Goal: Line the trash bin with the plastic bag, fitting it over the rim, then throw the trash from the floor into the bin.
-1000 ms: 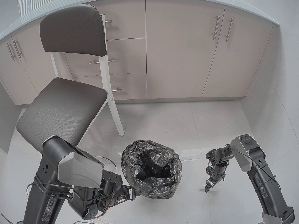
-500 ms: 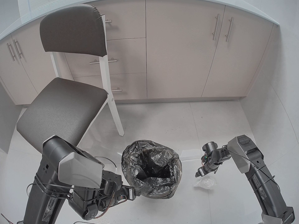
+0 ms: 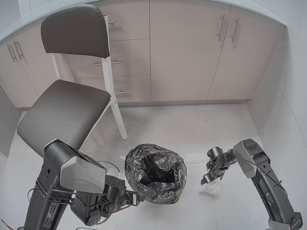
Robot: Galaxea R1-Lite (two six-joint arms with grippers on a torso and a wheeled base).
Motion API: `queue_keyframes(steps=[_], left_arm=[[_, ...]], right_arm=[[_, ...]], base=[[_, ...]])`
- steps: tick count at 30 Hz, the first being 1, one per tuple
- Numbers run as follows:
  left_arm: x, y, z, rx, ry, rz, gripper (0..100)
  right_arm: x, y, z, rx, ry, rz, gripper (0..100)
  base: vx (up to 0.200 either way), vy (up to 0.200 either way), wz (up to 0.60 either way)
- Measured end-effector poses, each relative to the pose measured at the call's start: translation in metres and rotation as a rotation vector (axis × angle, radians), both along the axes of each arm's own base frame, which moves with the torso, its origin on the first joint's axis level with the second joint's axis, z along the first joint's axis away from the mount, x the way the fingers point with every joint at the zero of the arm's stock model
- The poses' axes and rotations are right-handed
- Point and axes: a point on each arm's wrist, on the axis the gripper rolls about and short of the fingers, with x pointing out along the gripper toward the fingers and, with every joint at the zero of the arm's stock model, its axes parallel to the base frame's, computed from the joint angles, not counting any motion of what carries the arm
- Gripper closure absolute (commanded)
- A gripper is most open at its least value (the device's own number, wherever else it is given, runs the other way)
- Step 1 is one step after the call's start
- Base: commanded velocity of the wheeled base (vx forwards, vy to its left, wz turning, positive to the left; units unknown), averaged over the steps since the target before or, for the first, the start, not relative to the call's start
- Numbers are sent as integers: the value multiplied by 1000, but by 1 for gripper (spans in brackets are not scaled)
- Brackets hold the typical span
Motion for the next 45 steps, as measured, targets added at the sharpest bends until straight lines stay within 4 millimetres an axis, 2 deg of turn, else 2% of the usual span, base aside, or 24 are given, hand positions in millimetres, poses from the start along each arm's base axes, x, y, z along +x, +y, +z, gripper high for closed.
queue_keyframes(steps=[10, 21, 27, 33, 41, 45], left_arm=[[1, 0, 0, 0, -1, 1, 0], [1, -1, 0, -2, -5, 2, 0], [1, -1, -1, -1, -4, 2, 0], [1, -1, -1, -1, -4, 1, 0], [2, -1, -1, -3, -6, 1, 0], [2, -1, -1, -3, -6, 1, 0]], right_arm=[[-25, -3, -4, -41, 254, 87, 0], [-29, -3, -4, -82, 285, 113, 0], [-38, -6, -3, -165, 378, 205, 0], [-36, -7, -3, -260, 367, 287, 0], [-17, -4, -3, -282, 195, 332, 0], [-15, -3, -3, -294, 181, 381, 0]], base=[[0, 0, 0], [0, 0, 0], [0, 0, 0], [0, 0, 0], [0, 0, 0], [0, 0, 0]])
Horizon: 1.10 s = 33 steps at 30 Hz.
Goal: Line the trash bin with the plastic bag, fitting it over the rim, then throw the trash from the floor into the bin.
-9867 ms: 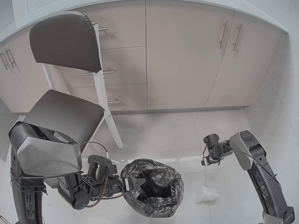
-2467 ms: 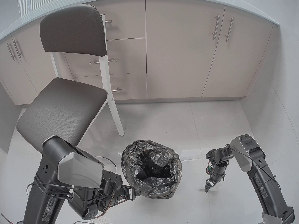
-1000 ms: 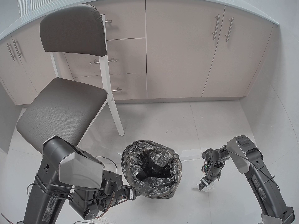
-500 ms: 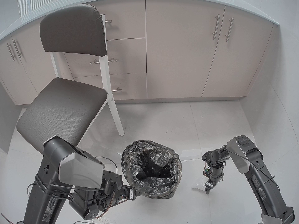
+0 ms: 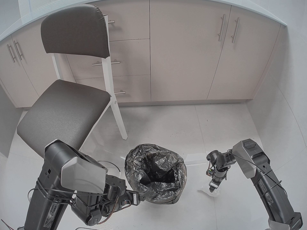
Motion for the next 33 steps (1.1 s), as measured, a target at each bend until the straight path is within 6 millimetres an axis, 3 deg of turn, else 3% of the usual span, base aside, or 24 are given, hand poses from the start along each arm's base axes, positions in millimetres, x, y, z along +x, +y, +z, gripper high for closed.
queue_keyframes(steps=[9, 21, 33], left_arm=[[0, 0, 0, 0, 1, -1, 0], [0, 0, 0, 0, 1, 0, 0], [0, 0, 0, 0, 1, 0, 0]], right_arm=[[-6, 0, -1, -3, 84, 92, 0], [-16, 2, -1, 162, 194, 75, 0], [-13, -1, -1, 25, 169, 146, 0]], base=[[0, 0, 0], [0, 0, 0], [0, 0, 0]])
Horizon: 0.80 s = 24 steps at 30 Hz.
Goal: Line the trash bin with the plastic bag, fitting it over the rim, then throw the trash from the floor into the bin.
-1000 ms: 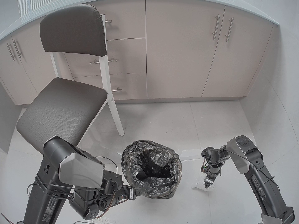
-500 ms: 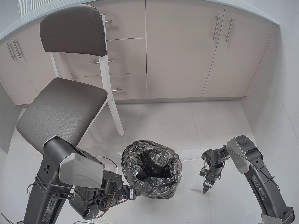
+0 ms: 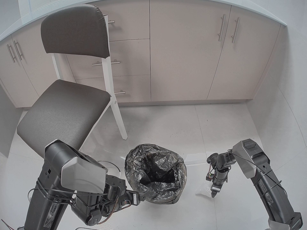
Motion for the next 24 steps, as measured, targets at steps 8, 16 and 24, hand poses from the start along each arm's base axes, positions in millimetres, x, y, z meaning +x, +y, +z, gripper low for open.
queue_keyframes(steps=[8, 16, 24], left_arm=[[0, 0, 0, -1, -1, 0, 0], [0, 0, 0, -1, -1, 0, 0], [0, 0, 0, -1, -1, 0, 0]], right_arm=[[14, 4, 1, 69, -138, -5, 0], [12, 5, 0, 165, -99, -27, 0], [0, 4, 0, 153, 16, -34, 0]], base=[[0, 0, 0], [0, 0, 0], [0, 0, 0]])
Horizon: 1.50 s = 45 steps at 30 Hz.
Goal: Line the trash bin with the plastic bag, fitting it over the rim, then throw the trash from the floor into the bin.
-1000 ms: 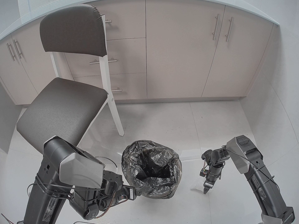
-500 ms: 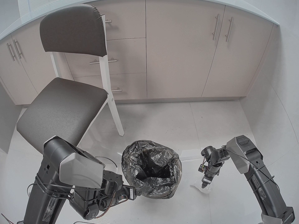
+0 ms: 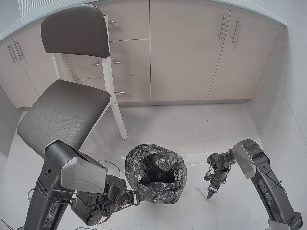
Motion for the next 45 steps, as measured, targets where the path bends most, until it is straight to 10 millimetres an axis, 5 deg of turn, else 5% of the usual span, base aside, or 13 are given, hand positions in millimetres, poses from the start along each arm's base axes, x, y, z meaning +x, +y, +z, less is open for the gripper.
queue_keyframes(steps=[13, 24, 40, 41, 45], left_arm=[[0, 0, 0, 0, 0, -1, 0], [0, -1, 0, -1, 0, -2, 0], [0, -1, 0, -1, -1, -3, 0], [0, -1, 0, -1, -1, -3, 0], [0, -1, 0, -1, -1, -3, 0]], right_arm=[[1, 0, 0, -21, -13, -8, 0], [19, -1, 2, -100, -205, -9, 0], [11, -1, 1, -113, -119, 2, 0], [11, -1, 1, -113, -118, 2, 100], [10, -1, 1, -114, -112, 6, 100]], base=[[0, 0, 0], [0, 0, 0], [0, 0, 0], [0, 0, 0], [0, 0, 0]])
